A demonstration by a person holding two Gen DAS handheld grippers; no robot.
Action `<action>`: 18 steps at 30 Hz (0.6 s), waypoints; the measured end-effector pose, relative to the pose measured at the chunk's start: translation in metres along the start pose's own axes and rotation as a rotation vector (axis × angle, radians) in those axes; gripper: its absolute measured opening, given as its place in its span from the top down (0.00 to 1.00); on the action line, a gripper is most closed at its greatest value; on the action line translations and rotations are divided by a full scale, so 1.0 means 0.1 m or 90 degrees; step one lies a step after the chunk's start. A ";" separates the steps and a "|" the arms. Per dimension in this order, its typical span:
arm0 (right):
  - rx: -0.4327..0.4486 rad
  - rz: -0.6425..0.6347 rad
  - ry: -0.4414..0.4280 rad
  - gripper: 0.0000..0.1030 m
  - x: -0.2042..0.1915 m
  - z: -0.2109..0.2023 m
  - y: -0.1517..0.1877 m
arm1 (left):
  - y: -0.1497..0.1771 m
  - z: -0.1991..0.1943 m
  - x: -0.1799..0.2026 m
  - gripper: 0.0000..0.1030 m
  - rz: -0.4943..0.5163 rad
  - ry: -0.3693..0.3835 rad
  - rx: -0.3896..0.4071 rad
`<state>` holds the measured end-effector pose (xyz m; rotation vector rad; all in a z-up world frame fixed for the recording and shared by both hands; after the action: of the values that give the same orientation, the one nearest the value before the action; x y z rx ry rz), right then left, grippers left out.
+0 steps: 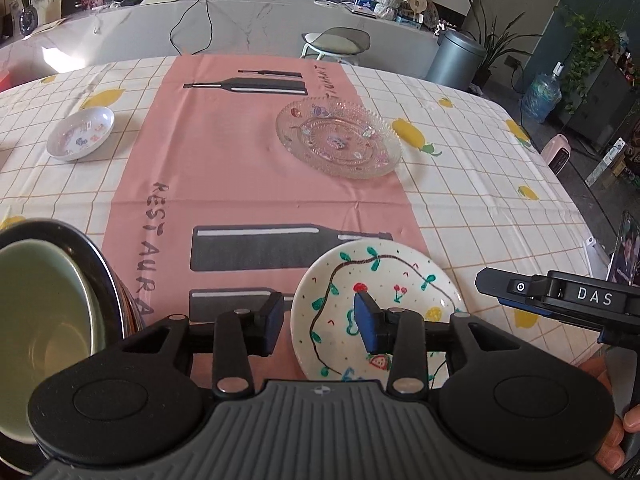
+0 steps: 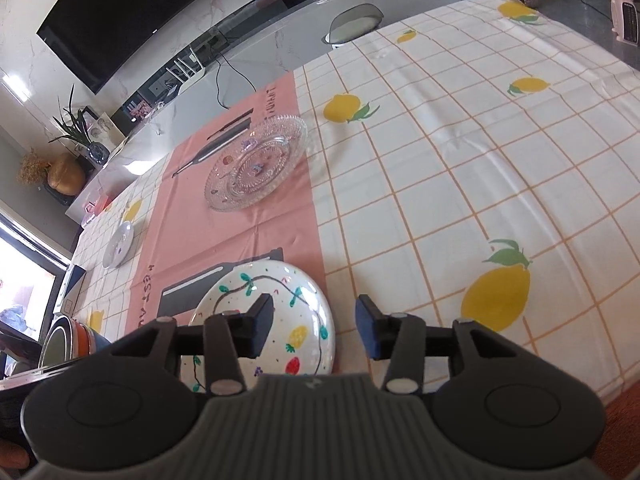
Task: Organize plates and bowls
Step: 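Carry the white plate beside the bowl stack, lower it, open both tools, then move both tools to the clear glass plate and grip its rim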
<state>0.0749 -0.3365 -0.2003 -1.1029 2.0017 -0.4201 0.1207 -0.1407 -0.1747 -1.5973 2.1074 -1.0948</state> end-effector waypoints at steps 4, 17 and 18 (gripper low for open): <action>0.013 -0.004 -0.001 0.56 -0.03 0.02 -0.18 | -0.22 0.04 -0.03 0.56 -0.023 -0.004 0.014; 0.031 0.042 -0.016 0.56 -0.04 0.45 -0.70 | -0.75 0.46 -0.16 0.51 -0.138 -0.024 0.074; 0.028 0.051 -0.019 0.56 -0.03 0.52 -0.73 | -0.76 0.52 -0.19 0.51 -0.150 -0.025 0.070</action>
<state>0.1564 -0.3713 -0.1868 -0.9930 1.9939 -0.4024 0.2129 -0.1519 -0.1599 -1.8323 1.8336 -1.2174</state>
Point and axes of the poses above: each gripper's, at about its wrist camera, not at the fingertips, and z roughly the way its jaws point, x to its right, y to its underside, the point moved 8 cm from there along z, roughly the way its jaws point, and after that the axes turned 11 degrees about x, right-handed, at the moved point
